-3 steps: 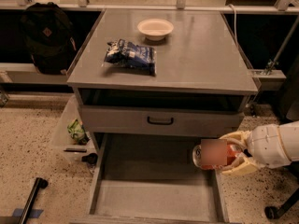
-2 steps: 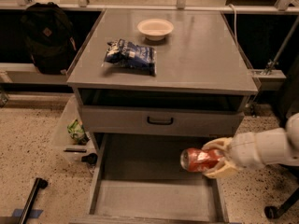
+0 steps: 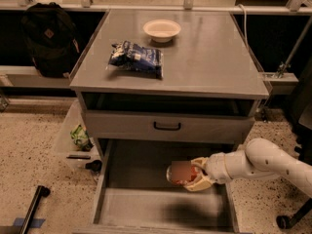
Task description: Place coke can into middle drawer
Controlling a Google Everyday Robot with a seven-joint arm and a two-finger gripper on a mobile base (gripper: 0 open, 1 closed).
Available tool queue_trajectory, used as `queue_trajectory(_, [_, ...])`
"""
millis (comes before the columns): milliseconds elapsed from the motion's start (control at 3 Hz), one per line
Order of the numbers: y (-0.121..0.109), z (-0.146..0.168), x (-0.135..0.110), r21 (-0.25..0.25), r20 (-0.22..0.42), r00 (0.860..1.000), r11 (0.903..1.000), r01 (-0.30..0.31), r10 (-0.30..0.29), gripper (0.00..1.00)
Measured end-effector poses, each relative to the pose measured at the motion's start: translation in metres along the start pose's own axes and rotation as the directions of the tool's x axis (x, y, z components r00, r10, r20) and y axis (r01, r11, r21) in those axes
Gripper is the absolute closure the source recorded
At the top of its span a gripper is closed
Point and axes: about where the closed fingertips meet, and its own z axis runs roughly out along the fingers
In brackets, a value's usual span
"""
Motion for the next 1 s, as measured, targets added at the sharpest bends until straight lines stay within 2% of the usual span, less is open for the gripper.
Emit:
queue_trajectory(333, [0.000,0.000,0.000,0.000,0.000,1.000,1.0000,0.000,0.000,1.00])
queue_trajectory(667, [0.004,0.010,0.007,0.052,-0.016,1.000,0.9984,-0.020,0.021,1.00])
queue_trajectory(1000, [0.012,0.026,0.021,0.143,-0.041,0.997,0.9884,-0.051,0.058,1.00])
